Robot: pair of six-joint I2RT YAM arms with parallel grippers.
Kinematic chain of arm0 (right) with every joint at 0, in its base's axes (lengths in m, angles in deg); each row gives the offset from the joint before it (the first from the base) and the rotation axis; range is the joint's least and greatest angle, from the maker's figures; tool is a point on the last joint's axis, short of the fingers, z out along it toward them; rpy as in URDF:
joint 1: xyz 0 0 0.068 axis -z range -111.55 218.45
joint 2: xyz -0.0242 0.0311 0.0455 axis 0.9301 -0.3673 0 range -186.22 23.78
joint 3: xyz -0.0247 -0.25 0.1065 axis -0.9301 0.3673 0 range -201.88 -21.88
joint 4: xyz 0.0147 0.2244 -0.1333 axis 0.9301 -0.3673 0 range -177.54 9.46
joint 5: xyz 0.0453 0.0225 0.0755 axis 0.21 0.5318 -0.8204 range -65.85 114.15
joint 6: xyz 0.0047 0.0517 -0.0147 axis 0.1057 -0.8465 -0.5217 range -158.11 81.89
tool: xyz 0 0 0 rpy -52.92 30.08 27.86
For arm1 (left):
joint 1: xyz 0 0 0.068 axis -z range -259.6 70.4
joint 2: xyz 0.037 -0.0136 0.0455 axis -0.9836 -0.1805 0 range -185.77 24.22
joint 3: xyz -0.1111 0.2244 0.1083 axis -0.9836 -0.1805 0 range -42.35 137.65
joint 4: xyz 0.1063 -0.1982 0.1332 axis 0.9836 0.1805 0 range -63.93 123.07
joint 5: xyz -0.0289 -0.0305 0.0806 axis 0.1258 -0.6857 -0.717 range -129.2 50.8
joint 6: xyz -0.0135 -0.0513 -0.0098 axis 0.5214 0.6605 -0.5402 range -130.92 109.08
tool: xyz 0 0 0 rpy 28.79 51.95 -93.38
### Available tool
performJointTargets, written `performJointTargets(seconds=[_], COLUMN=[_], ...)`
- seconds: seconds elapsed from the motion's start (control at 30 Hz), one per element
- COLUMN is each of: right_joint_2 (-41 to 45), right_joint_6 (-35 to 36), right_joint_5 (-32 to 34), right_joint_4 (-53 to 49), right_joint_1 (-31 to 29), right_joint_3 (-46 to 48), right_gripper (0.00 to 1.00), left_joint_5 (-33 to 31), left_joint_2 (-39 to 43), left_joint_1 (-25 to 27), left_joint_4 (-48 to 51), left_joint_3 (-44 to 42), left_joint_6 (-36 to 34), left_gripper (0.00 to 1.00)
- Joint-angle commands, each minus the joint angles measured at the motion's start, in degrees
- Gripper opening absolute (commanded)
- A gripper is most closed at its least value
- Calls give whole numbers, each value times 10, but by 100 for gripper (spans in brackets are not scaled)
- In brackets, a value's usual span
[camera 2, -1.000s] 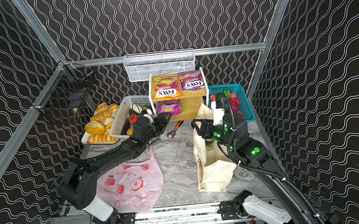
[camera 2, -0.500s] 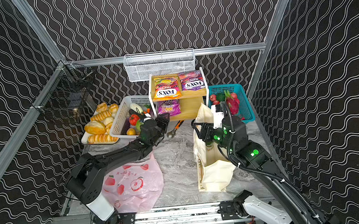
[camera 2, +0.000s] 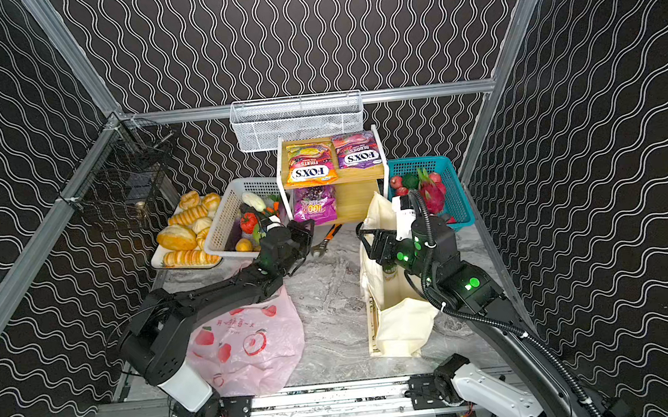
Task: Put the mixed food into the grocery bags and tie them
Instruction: 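Grasp the purple '100' candy bag on the shelf with the left gripper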
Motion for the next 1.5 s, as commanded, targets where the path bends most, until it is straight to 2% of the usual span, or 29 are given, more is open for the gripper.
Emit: performJointTargets(seconds=[0.0, 0.1, 0.23, 0.37, 0.47, 0.67, 1.0, 1.1, 1.27, 1.47], right_joint_2=[-1, -3, -5, -8, -6, 1, 5, 7, 11, 9], right_joint_6=[0, -1, 0, 1, 1, -2, 0, 0, 0, 8], right_joint_5=[4, 2, 3, 1, 1, 12, 16, 17, 19, 25], right_joint_4=[9, 9, 7, 2, 0, -8, -20, -24, -25, -26], right_joint_1=[0, 0, 0, 0, 0, 0, 0, 0, 0, 0], right_joint_3=[0, -2, -7, -14, -15, -11, -14, -16, -12, -15], right_gripper=[62, 62, 62, 63, 63, 63, 65, 65, 66, 66], left_joint_5=[29, 27, -2, -3, 4, -9, -6, -3, 8, 43], left_joint_2=[9, 21, 28, 6, -17, -33, -61, -63, -49, -7], left_joint_1=[6, 6, 8, 5, 5, 5, 2, 2, 3, 3], left_joint_4=[-21, -13, 11, -36, -57, -36, -33, -39, -45, -35], left_joint_3=[-16, -23, -22, -19, -1, 30, 37, 40, 29, 6], left_joint_6=[19, 18, 8, 11, 11, 7, 45, 38, 30, -3], left_gripper=[0, 1, 41, 60, 67, 70, 61, 49, 16, 0])
